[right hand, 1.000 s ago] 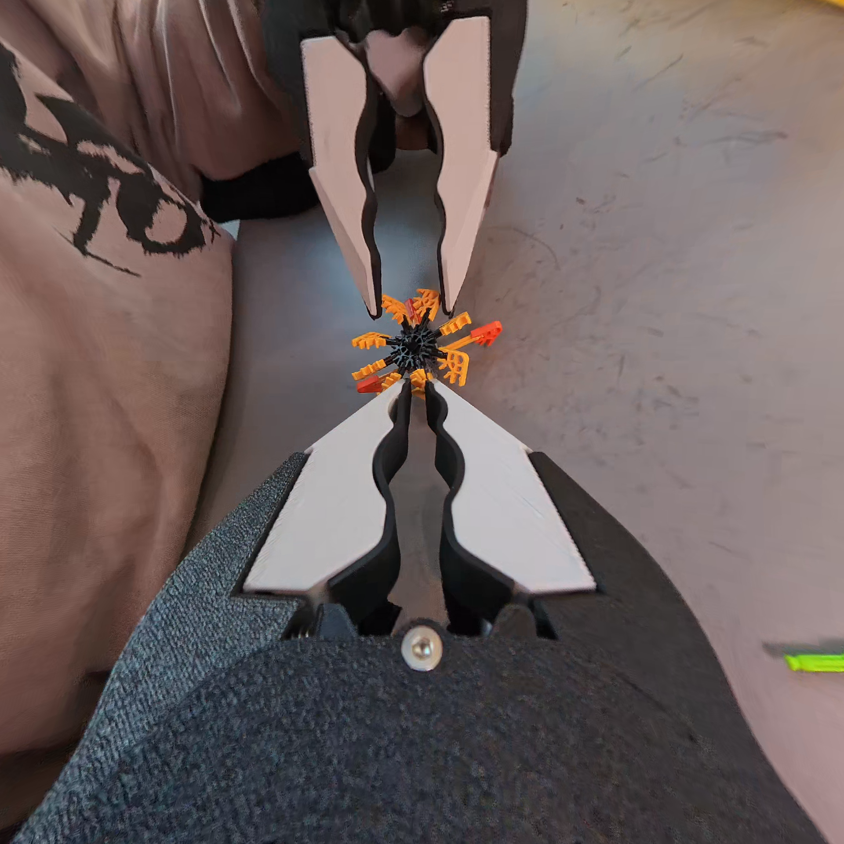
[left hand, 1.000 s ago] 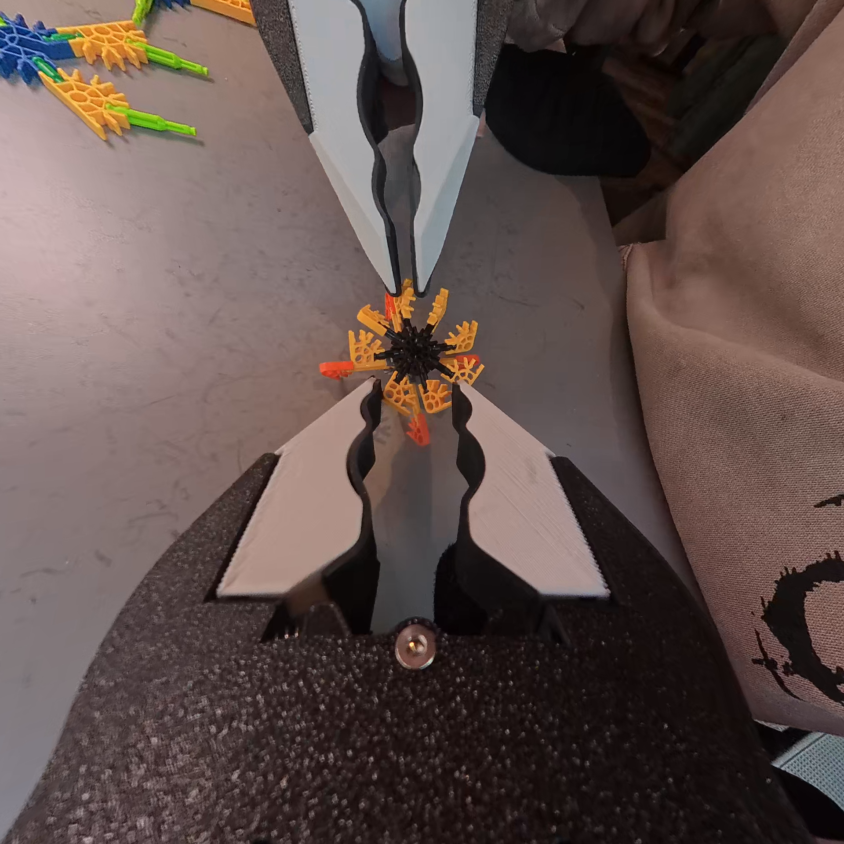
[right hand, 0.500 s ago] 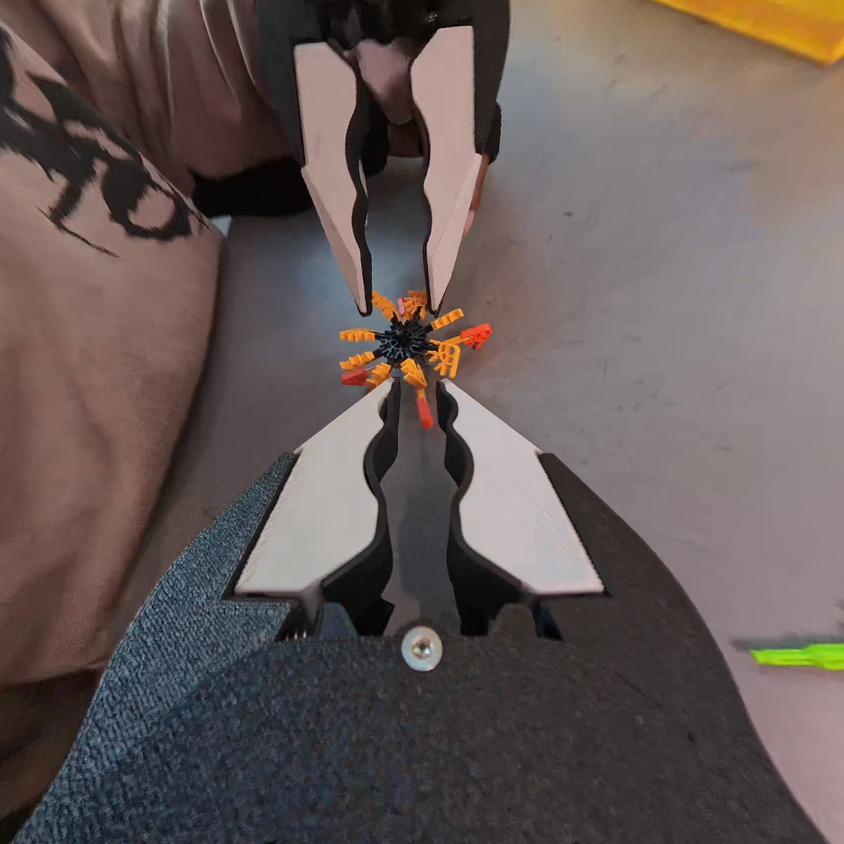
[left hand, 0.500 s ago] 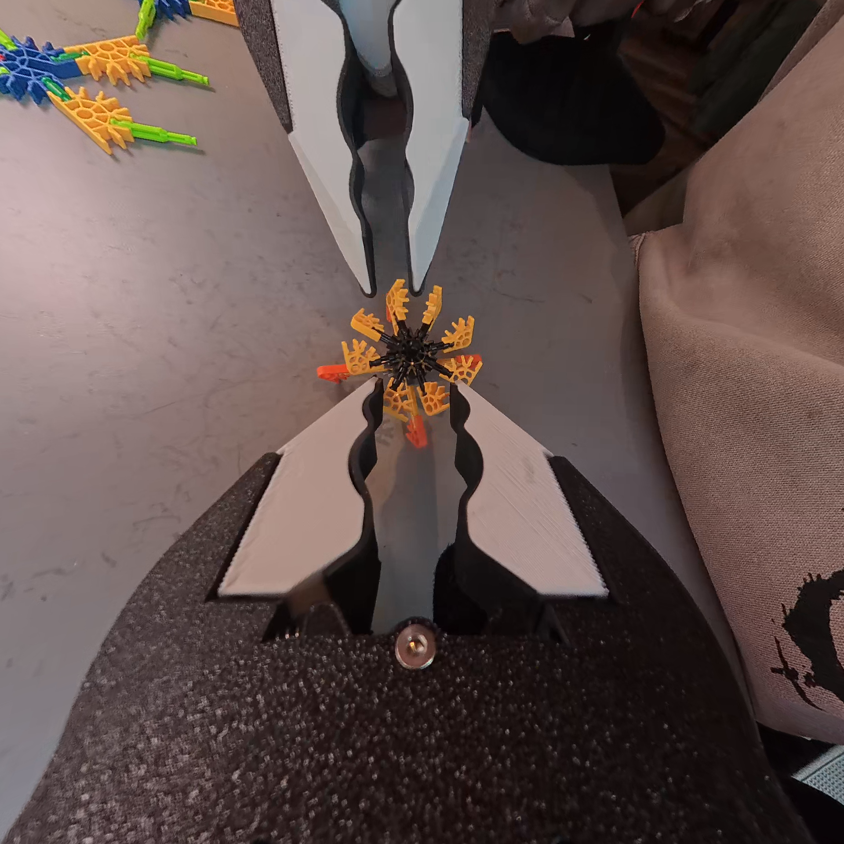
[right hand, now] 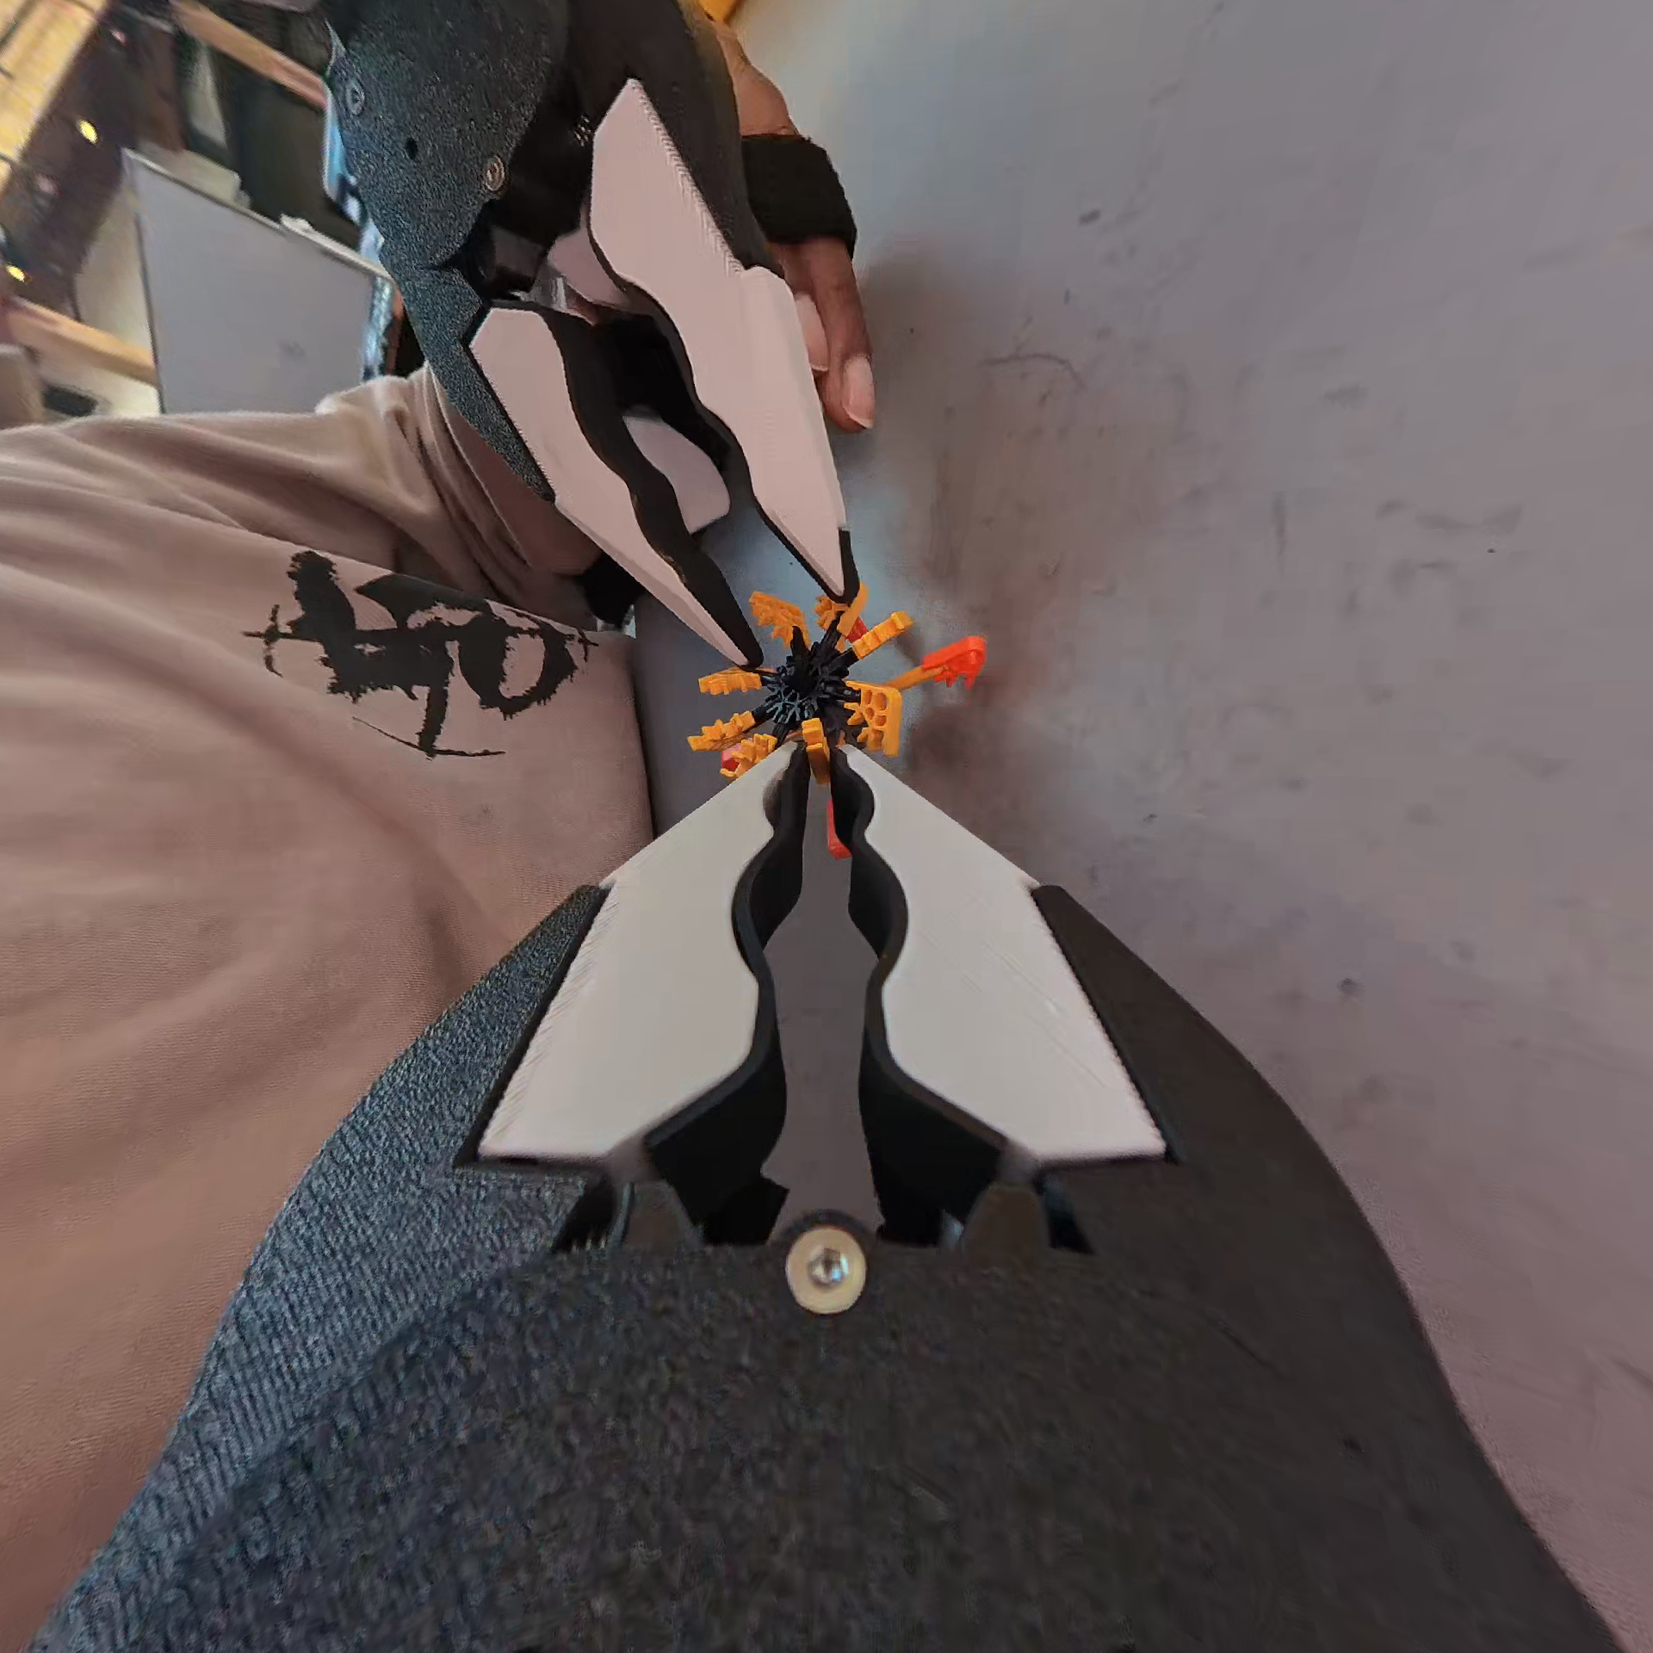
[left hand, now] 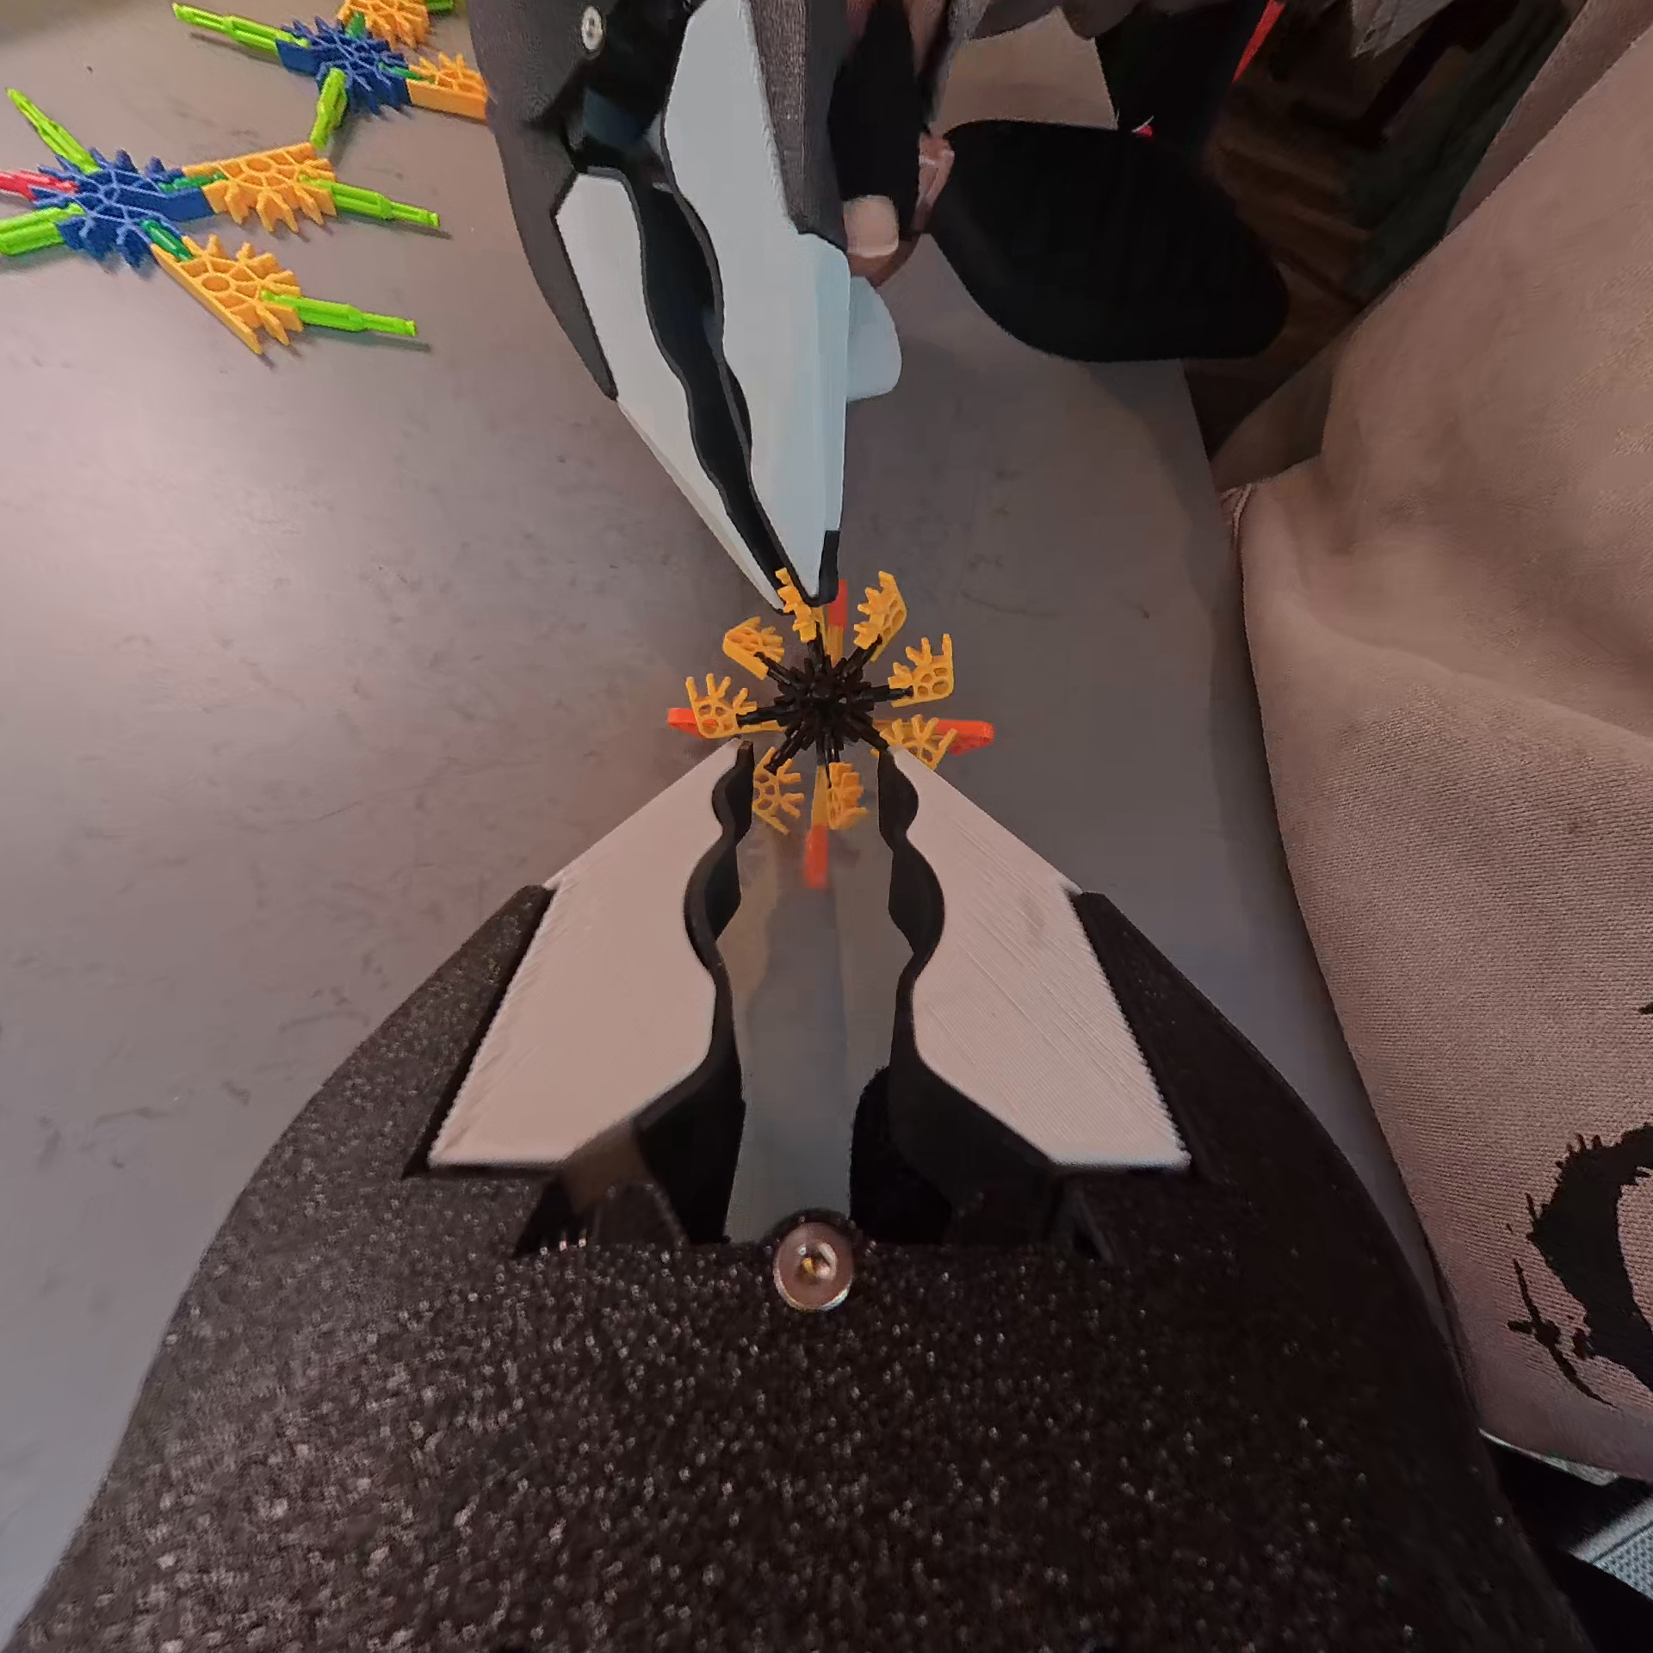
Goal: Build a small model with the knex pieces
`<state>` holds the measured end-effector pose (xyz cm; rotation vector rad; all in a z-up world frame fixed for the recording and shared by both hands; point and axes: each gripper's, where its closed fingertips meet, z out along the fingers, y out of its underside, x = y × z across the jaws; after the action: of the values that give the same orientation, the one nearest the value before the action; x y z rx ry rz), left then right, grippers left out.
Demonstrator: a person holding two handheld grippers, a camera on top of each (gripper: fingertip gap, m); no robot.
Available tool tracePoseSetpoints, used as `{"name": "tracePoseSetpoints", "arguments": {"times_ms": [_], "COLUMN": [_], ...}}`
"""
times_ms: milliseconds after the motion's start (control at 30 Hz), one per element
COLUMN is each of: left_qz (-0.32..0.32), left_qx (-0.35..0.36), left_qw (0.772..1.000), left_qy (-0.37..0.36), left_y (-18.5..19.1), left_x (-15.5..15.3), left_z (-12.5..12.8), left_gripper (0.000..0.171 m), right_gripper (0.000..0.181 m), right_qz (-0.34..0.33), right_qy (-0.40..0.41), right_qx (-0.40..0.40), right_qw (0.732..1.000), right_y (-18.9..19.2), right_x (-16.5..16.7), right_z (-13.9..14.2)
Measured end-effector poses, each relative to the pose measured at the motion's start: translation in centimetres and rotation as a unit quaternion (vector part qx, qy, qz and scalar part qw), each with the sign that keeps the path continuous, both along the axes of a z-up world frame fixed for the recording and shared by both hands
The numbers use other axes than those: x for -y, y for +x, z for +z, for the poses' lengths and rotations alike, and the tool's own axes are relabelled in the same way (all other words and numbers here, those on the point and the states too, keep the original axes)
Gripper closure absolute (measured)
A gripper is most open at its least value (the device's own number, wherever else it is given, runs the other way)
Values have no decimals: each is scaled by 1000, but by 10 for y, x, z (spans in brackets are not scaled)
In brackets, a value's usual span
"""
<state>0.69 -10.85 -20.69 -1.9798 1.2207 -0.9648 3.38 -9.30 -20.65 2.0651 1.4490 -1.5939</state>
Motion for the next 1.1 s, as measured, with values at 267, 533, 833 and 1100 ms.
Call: {"name": "tracePoseSetpoints", "arguments": {"times_ms": [267, 533, 833, 1100], "left_qz": [59, 77, 87, 79], "left_qx": [160, 216, 202, 185], "left_qw": [979, 950, 963, 975], "left_qy": [-109, -211, -157, -99], "left_y": [-12, -3, -2, -1], "left_x": [-17, -21, -23, -21], "left_z": [39, 37, 39, 45], "left_gripper": [127, 140, 163, 168], "right_gripper": [180, 180, 179, 179], "right_qz": [62, 129, 129, 19], "right_qy": [242, 523, 555, 316], "right_qx": [-138, -247, -238, -189], "right_qw": [958, 805, 787, 929], "right_y": [0, -6, -12, -11], "right_x": [-11, -15, -18, -19], "right_z": [12, 42, 48, 48]}}
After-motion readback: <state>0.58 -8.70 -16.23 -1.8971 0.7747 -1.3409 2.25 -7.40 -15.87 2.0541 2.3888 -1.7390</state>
